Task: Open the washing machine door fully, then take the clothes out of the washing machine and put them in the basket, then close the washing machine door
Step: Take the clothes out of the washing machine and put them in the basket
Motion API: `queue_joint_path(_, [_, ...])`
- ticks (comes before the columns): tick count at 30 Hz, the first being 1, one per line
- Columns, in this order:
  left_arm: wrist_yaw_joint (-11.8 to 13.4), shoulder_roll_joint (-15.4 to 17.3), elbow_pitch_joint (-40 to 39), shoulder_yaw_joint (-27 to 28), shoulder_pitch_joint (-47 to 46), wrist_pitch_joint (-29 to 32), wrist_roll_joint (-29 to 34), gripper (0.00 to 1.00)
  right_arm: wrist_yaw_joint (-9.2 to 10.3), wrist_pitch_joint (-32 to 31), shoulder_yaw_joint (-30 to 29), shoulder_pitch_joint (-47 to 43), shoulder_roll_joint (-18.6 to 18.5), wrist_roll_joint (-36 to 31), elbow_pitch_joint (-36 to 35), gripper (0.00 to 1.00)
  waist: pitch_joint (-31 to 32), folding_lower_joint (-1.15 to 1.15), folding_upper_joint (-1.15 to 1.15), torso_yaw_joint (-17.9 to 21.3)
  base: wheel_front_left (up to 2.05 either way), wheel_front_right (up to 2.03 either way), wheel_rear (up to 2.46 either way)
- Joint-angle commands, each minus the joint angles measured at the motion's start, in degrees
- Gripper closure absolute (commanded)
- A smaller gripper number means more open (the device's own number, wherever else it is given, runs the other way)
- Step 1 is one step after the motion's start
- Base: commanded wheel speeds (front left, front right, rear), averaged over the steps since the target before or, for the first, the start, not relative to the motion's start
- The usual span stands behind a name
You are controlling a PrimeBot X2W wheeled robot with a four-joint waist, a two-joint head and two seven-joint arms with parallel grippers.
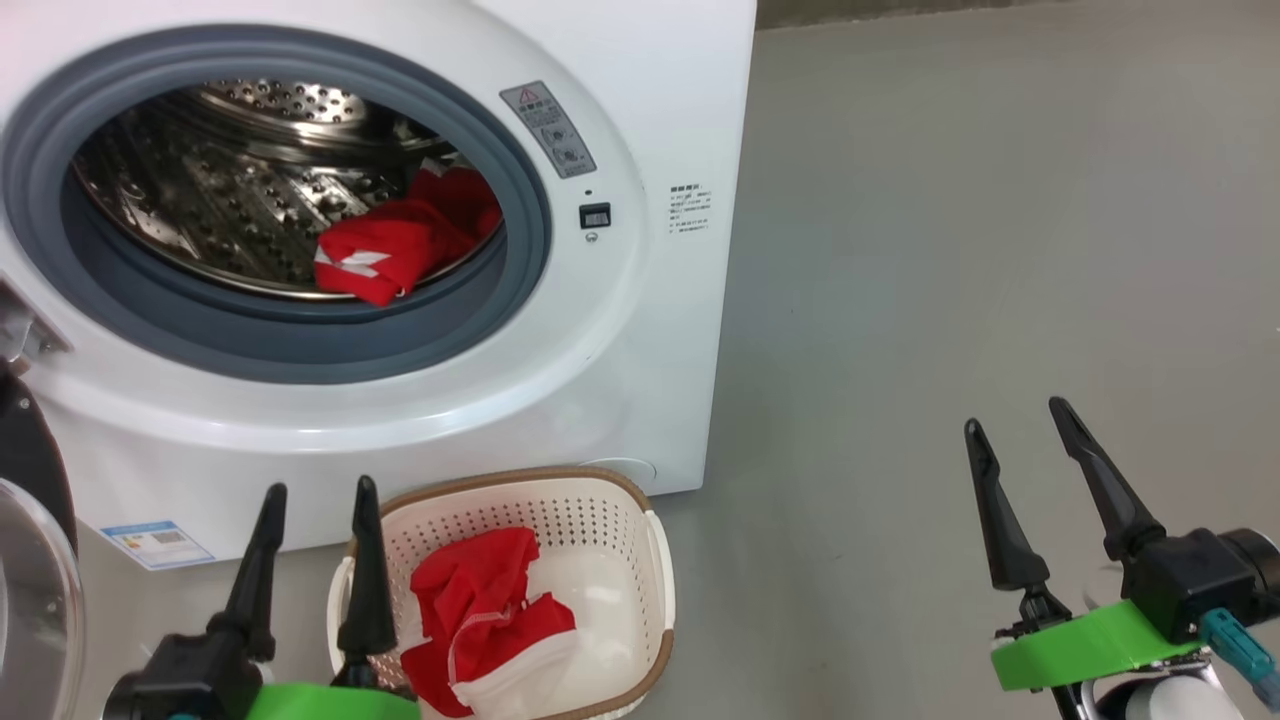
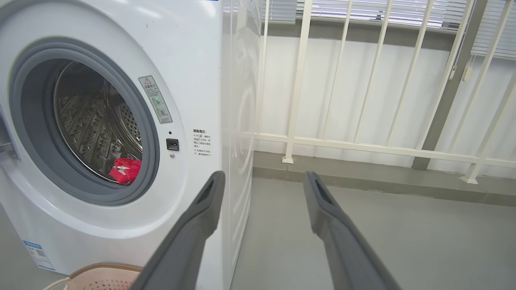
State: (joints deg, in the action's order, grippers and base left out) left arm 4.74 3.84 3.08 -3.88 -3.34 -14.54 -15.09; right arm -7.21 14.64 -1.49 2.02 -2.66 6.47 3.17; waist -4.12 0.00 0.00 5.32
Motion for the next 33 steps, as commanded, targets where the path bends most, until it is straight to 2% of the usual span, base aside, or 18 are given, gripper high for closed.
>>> queue_joint_path(1, [0.6,0.5,-2.2,1.6,0.0,-0.2,0.4,0.0,-0.28,0.4,0.8,-0.1,-0.2,-0.2,-1.9,0.0,0.5,0.0,0.0,0.1,0.0,0.0,0.0])
queue_joint_path(21, [1.2,1.6,-2.0,2.3,2.3,0.4,-1.2,0.0,-0.28,0.4,1.1,-1.3,-0.2,-0.1,-3.3,0.0,0.8,0.0,0.0,0.4,0.0,0.0,0.0])
queue_joint_path(33, [1.5,1.9,-0.9,2.7,-0.1,0.6,-2.2,0.0,-0.28,0.4,1.5,-0.3,-0.2,0.6,-3.7,0.0,-2.1,0.0,0.0,0.2,0.0,0.0,0.0])
